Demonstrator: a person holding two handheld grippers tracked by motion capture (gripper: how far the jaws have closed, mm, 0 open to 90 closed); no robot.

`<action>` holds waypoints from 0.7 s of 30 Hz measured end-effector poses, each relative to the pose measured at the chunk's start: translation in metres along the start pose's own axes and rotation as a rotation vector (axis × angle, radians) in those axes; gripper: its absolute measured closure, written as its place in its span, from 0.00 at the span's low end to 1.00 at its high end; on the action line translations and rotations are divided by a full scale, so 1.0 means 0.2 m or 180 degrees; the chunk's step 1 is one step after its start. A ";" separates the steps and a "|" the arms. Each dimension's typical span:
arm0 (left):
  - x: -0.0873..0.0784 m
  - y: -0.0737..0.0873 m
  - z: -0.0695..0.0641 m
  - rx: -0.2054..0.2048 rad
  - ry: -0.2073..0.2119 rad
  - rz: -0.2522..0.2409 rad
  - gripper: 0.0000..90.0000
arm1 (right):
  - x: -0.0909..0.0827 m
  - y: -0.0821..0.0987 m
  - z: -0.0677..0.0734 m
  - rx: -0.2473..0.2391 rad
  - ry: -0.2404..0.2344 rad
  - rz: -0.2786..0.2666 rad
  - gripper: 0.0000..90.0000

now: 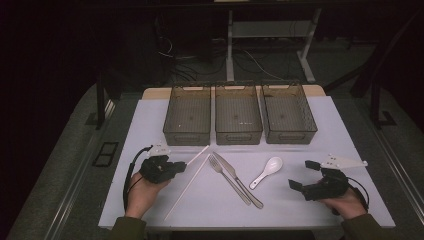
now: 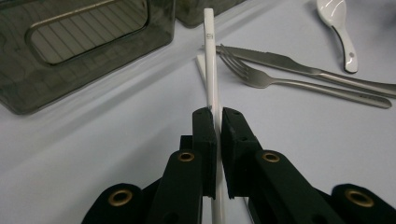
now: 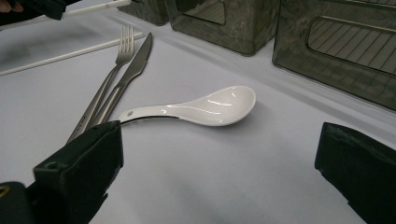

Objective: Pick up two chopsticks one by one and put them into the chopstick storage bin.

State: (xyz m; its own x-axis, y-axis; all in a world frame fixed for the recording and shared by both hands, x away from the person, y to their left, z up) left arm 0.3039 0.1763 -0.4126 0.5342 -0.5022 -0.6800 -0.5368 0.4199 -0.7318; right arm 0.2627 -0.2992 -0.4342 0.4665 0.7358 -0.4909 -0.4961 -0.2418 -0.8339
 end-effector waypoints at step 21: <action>-0.06 -0.24 0.05 -0.0006 0.0058 -0.0209 0.94 | 0.00 0.00 0.00 0.0002 0.0003 -0.0026 0.01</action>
Point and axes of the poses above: each handheld gripper's, and its own axes: x roughly forward along the jaws, y roughly out of its underside, z roughly to its left, the point moved 1 cm from there along x, roughly forward along the jaws, and after that the axes turned 8 degrees about -y, right-handed, at the moved point
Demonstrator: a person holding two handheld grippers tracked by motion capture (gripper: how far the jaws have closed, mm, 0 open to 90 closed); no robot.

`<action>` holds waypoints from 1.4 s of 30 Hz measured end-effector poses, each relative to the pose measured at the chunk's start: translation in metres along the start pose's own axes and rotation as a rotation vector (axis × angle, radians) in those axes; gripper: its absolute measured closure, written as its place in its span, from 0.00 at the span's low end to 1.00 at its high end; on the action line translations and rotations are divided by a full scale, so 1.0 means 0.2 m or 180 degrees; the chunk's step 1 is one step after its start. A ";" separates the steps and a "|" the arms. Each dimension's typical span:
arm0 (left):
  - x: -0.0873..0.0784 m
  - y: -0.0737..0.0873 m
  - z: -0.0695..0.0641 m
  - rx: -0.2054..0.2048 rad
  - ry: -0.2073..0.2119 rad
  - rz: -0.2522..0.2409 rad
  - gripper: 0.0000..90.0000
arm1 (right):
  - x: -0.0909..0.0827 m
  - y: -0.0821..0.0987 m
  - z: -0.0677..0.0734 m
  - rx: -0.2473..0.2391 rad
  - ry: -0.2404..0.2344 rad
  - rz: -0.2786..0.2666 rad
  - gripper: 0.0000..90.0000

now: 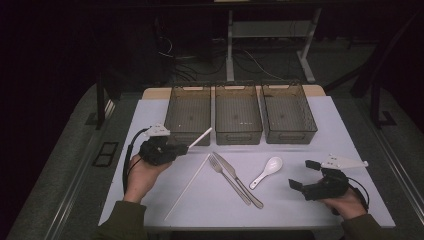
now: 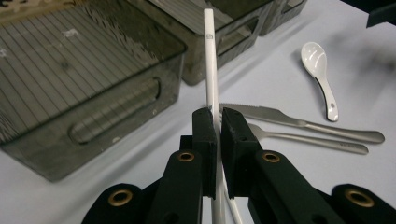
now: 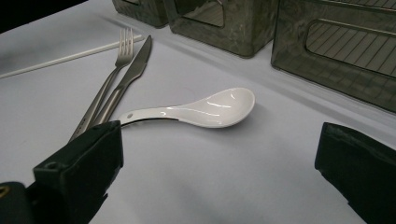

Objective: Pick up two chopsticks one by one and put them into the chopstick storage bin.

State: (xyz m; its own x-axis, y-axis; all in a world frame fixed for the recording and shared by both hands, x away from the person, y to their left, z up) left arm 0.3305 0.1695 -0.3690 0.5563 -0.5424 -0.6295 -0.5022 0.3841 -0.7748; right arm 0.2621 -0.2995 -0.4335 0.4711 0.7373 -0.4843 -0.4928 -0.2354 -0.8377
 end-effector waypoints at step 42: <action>0.33 -0.53 0.36 -0.0025 -0.0340 -0.0059 0.94 | -0.01 0.00 0.00 0.0054 -0.0012 -0.0068 0.01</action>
Point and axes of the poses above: each handheld gripper's, and its own axes: x roughly forward along the jaws, y roughly out of its underside, z roughly to its left, the point moved 1 cm from there along x, roughly forward along the jaws, and after that the axes turned 8 degrees about -y, right-handed, at the moved point
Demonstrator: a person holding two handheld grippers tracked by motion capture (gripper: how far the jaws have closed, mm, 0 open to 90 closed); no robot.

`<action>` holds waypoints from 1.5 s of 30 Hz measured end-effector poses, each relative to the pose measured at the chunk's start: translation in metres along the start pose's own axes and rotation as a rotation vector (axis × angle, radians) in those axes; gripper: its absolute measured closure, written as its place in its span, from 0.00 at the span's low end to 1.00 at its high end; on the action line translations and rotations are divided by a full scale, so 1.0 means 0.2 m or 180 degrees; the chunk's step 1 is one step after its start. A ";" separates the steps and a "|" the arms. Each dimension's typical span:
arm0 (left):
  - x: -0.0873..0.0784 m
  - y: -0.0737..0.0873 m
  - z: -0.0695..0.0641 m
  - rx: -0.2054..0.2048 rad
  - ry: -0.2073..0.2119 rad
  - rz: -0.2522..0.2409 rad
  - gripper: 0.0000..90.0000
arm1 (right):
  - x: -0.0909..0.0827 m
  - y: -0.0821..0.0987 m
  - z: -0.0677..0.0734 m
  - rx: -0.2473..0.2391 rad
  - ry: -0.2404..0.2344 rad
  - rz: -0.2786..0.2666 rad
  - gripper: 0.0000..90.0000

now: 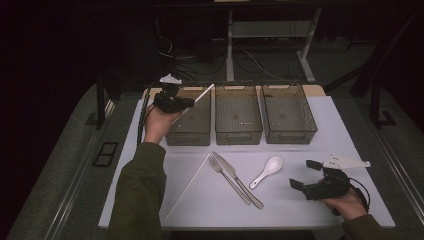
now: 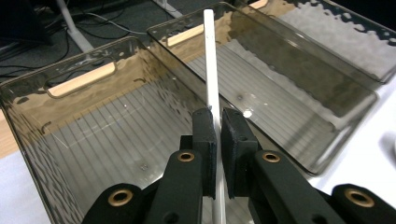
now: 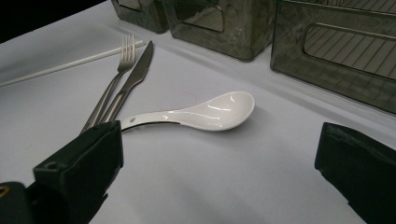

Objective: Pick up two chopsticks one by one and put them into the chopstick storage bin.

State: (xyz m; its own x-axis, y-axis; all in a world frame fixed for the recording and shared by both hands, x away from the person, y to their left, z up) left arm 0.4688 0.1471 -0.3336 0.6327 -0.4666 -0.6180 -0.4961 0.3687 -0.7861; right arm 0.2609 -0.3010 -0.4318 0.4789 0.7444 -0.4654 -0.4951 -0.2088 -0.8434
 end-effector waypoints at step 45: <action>0.34 0.08 0.10 -0.0216 -0.0554 0.0282 0.84 | -0.02 0.00 -0.01 0.0031 -0.0018 -0.0067 0.01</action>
Point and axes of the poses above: each handheld gripper's, and its own axes: x roughly forward along the jaws, y roughly out of its underside, z roughly to its left, the point moved 1 cm from there along x, roughly forward along the jaws, and after that the axes turned 8 degrees about -y, right-handed, at the moved point
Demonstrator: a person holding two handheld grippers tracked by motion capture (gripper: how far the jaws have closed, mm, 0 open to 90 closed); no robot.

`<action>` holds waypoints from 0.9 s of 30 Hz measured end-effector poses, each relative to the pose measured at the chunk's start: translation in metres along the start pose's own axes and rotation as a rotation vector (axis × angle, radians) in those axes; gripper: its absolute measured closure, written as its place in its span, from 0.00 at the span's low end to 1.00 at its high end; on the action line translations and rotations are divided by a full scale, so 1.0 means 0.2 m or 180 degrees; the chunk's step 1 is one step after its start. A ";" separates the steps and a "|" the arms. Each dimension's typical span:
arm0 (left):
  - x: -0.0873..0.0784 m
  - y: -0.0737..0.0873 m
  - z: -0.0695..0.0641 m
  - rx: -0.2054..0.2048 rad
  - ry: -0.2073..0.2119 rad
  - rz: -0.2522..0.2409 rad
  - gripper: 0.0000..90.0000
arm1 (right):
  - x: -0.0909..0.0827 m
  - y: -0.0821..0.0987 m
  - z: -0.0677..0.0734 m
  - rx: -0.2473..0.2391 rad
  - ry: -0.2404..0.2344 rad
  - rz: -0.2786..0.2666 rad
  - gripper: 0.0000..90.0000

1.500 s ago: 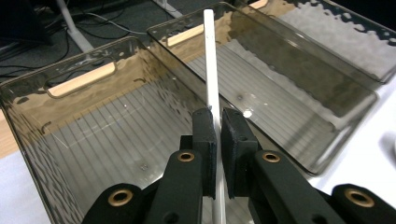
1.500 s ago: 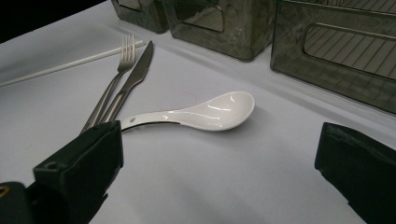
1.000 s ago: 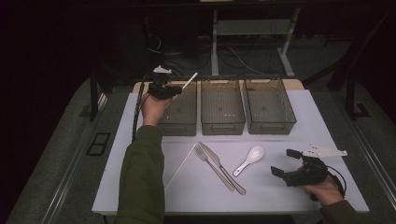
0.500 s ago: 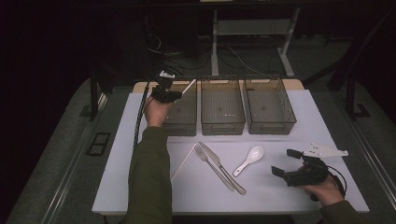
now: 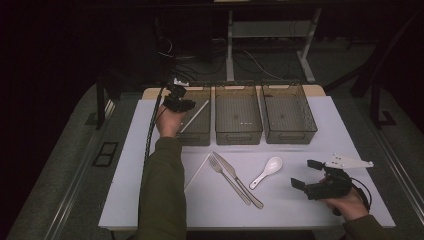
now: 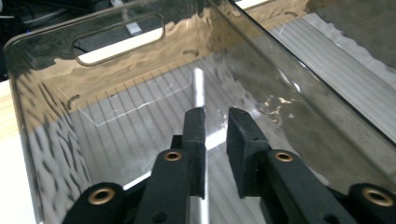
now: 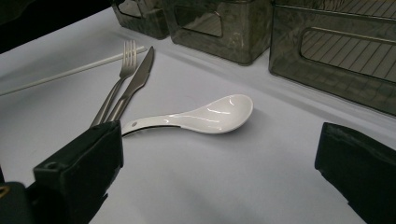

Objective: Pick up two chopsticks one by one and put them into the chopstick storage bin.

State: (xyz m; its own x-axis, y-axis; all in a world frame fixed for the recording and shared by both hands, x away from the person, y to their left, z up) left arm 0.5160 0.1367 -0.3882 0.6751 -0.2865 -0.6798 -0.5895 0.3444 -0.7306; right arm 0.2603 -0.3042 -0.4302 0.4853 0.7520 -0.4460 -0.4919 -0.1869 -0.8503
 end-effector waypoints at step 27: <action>-0.36 0.03 -0.11 0.0161 0.0545 -0.0173 0.46 | 0.00 0.00 0.00 0.0003 0.0031 0.0032 0.01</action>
State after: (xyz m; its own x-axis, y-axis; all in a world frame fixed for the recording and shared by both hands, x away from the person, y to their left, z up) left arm 0.4543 0.1391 -0.3451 0.6174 -0.4524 -0.6436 -0.5284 0.3676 -0.7653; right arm 0.2604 -0.3037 -0.4309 0.4875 0.7439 -0.4572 -0.4974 -0.1938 -0.8456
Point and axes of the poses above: each handheld gripper's, and its own axes: x roughly forward along the jaws, y roughly out of its underside, z roughly to its left, the point moved 1 cm from there along x, roughly forward along the jaws, and after that the axes turned 8 degrees about -y, right-handed, at the moved point
